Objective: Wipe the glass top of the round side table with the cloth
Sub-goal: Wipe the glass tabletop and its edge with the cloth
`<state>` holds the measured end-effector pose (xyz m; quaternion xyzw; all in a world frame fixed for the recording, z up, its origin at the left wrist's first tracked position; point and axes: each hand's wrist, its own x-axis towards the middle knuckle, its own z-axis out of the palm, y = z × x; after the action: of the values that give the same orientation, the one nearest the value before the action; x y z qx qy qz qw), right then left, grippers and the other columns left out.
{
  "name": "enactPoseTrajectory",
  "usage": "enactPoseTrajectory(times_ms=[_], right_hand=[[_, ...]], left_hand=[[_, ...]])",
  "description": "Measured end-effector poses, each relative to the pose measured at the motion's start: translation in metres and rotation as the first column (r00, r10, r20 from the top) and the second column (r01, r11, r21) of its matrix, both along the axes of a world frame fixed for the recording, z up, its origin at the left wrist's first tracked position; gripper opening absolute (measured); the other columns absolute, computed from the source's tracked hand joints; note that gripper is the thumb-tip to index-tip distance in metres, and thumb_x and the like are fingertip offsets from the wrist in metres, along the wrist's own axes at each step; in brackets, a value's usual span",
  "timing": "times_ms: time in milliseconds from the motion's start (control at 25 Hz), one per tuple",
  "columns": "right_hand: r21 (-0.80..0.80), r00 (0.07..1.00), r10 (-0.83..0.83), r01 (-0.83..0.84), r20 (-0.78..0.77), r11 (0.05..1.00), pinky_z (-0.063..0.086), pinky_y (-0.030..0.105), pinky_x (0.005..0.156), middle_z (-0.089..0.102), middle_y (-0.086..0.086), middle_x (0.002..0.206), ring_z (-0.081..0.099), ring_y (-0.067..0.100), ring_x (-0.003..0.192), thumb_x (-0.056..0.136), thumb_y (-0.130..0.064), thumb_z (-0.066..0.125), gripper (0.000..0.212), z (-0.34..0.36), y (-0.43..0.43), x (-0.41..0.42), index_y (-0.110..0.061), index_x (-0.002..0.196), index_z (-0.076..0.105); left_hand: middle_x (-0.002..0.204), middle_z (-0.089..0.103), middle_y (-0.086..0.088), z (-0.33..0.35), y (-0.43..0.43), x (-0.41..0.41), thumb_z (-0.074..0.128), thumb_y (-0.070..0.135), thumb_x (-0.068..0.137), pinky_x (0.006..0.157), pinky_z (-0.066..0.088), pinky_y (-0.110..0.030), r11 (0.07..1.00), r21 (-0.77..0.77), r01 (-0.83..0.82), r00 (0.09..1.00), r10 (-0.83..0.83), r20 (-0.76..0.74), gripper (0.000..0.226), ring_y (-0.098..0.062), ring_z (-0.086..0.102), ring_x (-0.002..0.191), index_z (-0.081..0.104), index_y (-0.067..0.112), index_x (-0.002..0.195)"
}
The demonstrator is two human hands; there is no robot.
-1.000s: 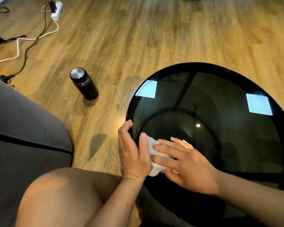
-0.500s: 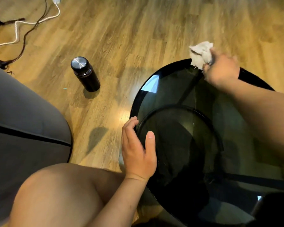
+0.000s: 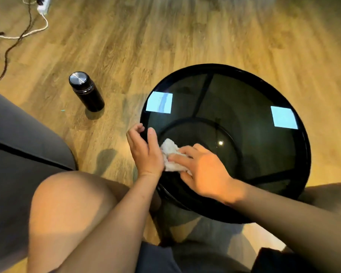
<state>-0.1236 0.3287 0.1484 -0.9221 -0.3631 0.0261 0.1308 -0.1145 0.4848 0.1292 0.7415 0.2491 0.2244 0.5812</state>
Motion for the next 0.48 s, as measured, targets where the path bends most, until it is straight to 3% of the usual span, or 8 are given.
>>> enactPoseTrajectory(times_ms=[120, 240, 360, 480], right_hand=[[-0.126, 0.992, 0.077, -0.089, -0.102, 0.988, 0.056, 0.034, 0.065, 0.065, 0.001, 0.113, 0.058, 0.022, 0.084, 0.077, -0.032, 0.050, 0.047, 0.006, -0.066, -0.063, -0.034, 0.123, 0.054], [-0.151, 0.995, -0.015, -0.001, -0.100, 0.988, 0.056, 0.031, 0.060, 0.064, -0.005, 0.109, 0.060, 0.018, 0.084, 0.072, -0.033, 0.050, 0.049, 0.014, -0.114, -0.087, -0.040, 0.120, 0.052], [-0.135, 0.996, -0.046, 0.034, -0.083, 0.990, 0.052, 0.029, 0.063, 0.063, -0.002, 0.107, 0.060, 0.019, 0.084, 0.076, -0.040, 0.055, 0.043, 0.014, -0.118, -0.092, -0.037, 0.119, 0.055], [-0.099, 0.996, -0.056, 0.050, -0.063, 0.994, 0.052, 0.036, 0.061, 0.061, 0.005, 0.103, 0.059, 0.025, 0.082, 0.077, -0.039, 0.057, 0.042, 0.005, -0.089, -0.097, -0.034, 0.119, 0.053]], left_hand=[[0.120, 0.051, -0.010, 0.002, -0.003, -0.005, 0.045, 0.036, 0.092, 0.097, 0.044, -0.045, 0.998, -0.044, -0.036, 0.997, 0.033, -0.065, 0.037, -0.024, 0.050, 0.109, 0.049, 0.009, 0.118], [0.134, 0.046, -0.010, 0.003, -0.014, -0.017, 0.045, 0.031, 0.099, 0.095, 0.041, -0.034, 0.998, 0.038, 0.044, 0.991, -0.039, -0.129, 0.037, -0.023, 0.048, 0.118, 0.044, 0.011, 0.130], [0.149, 0.040, -0.010, 0.002, -0.020, -0.027, 0.040, 0.036, 0.102, 0.104, 0.040, -0.037, 0.998, 0.041, 0.044, 0.981, -0.035, -0.190, 0.045, -0.025, 0.044, 0.130, 0.035, 0.017, 0.142], [0.156, 0.035, -0.007, -0.001, -0.024, -0.029, 0.035, 0.041, 0.103, 0.107, 0.036, -0.039, 0.999, -0.042, -0.006, 0.970, -0.005, -0.245, 0.048, -0.025, 0.040, 0.136, 0.030, 0.022, 0.146]])
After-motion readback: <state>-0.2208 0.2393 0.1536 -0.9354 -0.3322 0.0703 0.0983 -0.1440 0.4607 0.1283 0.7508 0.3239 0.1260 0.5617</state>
